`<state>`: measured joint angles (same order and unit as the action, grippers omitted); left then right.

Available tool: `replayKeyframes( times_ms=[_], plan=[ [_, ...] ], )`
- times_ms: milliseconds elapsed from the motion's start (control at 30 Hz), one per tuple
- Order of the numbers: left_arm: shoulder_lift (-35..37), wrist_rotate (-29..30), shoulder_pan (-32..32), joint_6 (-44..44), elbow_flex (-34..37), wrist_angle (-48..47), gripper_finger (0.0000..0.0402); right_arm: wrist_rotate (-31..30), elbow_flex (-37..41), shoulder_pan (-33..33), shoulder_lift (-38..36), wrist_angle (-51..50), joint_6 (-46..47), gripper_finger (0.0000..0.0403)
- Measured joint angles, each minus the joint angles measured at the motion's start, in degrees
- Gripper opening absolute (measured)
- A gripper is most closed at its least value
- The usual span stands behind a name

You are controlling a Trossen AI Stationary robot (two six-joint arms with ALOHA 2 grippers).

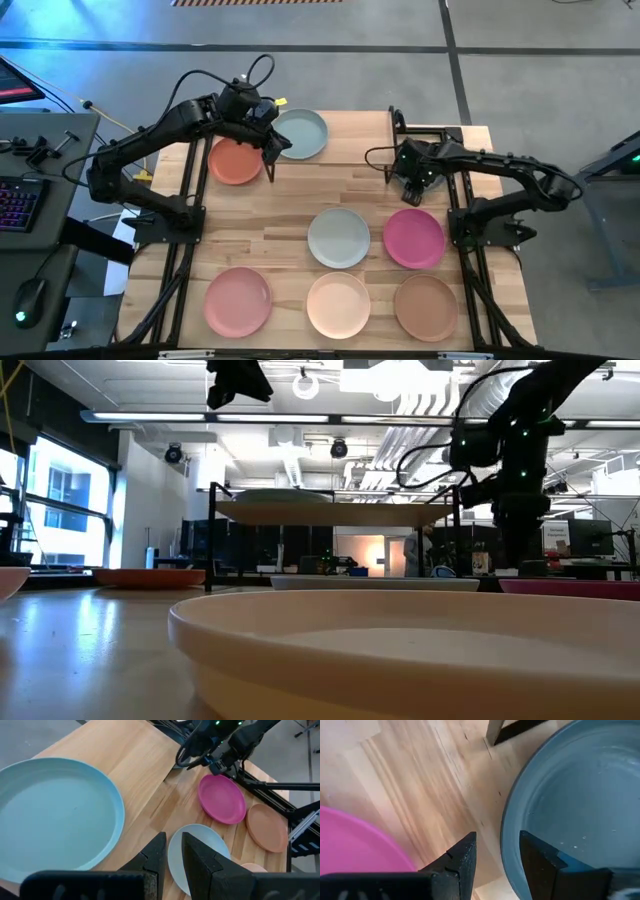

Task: Place and stack plates onto a shelf
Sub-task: Put the dark green plate on the shelf

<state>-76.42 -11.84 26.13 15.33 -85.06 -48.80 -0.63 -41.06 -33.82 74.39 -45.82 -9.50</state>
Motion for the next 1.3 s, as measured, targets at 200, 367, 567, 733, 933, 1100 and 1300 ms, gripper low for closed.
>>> replayKeyframes(
  times_ms=[200, 367, 567, 733, 933, 1100, 1300],
  plan=[
    [0.0, 0.0, 0.0, 0.0, 0.0, 0.0, 0.0051, -0.9, 0.0, 0.0, 4.7, 1.0, 0.0, 0.0129],
    [0.0, 0.0, 0.0, 0.0, 0.0, 0.0, 0.0051, -2.3, -0.2, 0.1, 6.9, 2.4, 0.0, 0.0129],
    [0.0, 0.0, 0.0, 0.0, 0.0, 0.0, 0.0051, -3.7, -0.1, 0.0, 6.5, 3.4, 1.5, 0.0116],
    [0.0, 0.0, 0.0, -0.1, 0.0, 0.0, 0.0051, -4.1, -0.1, 0.0, 6.6, 2.8, 1.6, 0.0076],
    [0.0, 0.0, 0.0, -0.1, 0.0, 0.0, 0.0051, -3.9, -0.1, 0.0, 6.6, 2.7, 1.7, 0.0046],
    [0.0, 0.2, 0.0, -0.2, 0.0, 0.0, 0.0051, -5.6, -0.1, 0.0, 6.6, 2.4, 2.2, 0.0006],
    [0.0, 0.3, 0.0, -0.1, 0.0, 0.0, 0.0051, -5.6, -0.1, 0.0, 6.6, 2.1, 3.5, 0.0001]
  ],
)
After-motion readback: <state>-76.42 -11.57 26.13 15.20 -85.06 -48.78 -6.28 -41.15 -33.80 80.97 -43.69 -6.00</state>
